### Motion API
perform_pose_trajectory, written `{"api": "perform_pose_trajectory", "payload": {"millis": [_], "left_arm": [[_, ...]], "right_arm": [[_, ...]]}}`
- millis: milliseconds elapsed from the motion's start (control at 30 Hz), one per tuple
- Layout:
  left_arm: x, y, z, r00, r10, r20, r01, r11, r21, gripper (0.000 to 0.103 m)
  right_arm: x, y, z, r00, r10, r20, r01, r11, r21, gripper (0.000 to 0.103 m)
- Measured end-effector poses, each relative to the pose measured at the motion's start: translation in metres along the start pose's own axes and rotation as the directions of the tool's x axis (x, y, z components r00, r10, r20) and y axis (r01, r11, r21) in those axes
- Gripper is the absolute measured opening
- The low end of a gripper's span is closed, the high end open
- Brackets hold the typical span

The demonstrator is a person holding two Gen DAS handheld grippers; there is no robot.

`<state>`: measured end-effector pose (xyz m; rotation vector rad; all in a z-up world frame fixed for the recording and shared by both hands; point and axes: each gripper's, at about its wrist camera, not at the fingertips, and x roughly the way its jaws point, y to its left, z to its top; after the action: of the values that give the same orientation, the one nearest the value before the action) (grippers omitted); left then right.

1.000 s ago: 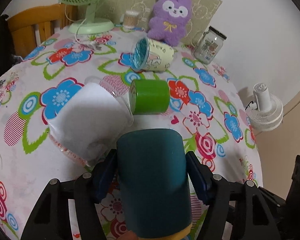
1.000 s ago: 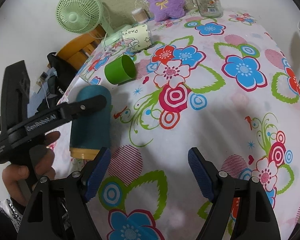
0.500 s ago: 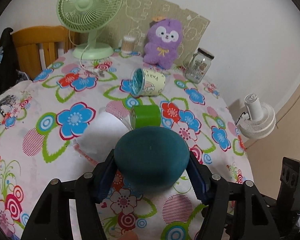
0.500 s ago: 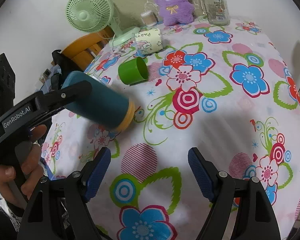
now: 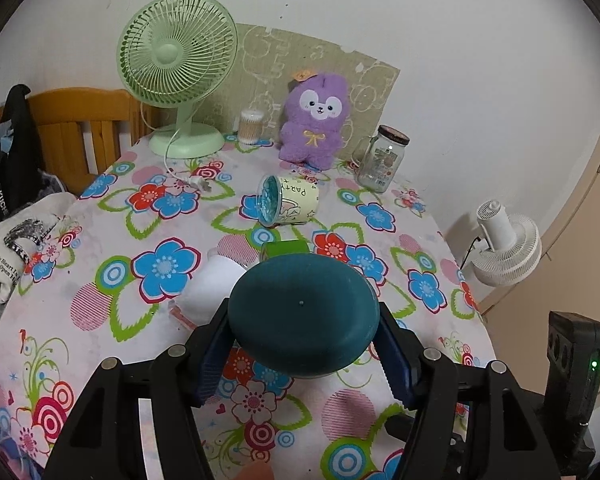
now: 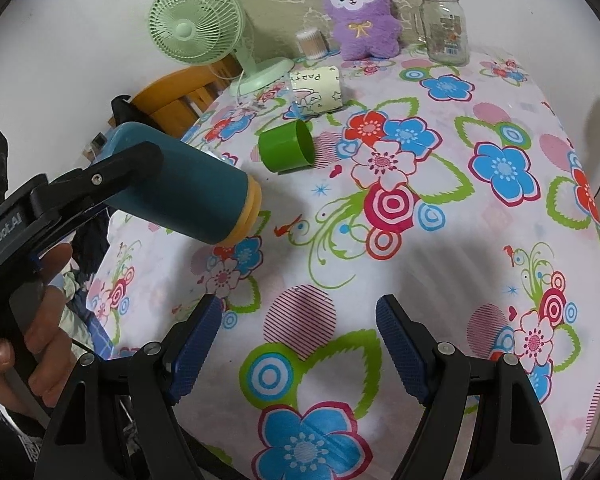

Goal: Flip cup upside down
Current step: 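Set the teal cup upside down on the table with the left gripper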

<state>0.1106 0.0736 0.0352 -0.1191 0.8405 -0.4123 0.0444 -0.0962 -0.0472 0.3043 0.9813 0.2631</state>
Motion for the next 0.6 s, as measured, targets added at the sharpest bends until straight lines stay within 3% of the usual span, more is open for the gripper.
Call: {"api": "perform_pose_trajectory", "payload": {"millis": [600], "left_arm": [[-0.007, 0.005, -0.029, 0.999, 0.014, -0.052, -0.012, 0.999, 0.032, 0.068]], "right_arm": [[0.012, 0.012, -0.005, 1.000, 0.002, -0.022, -0.003, 1.000, -0.019, 0.082]]}}
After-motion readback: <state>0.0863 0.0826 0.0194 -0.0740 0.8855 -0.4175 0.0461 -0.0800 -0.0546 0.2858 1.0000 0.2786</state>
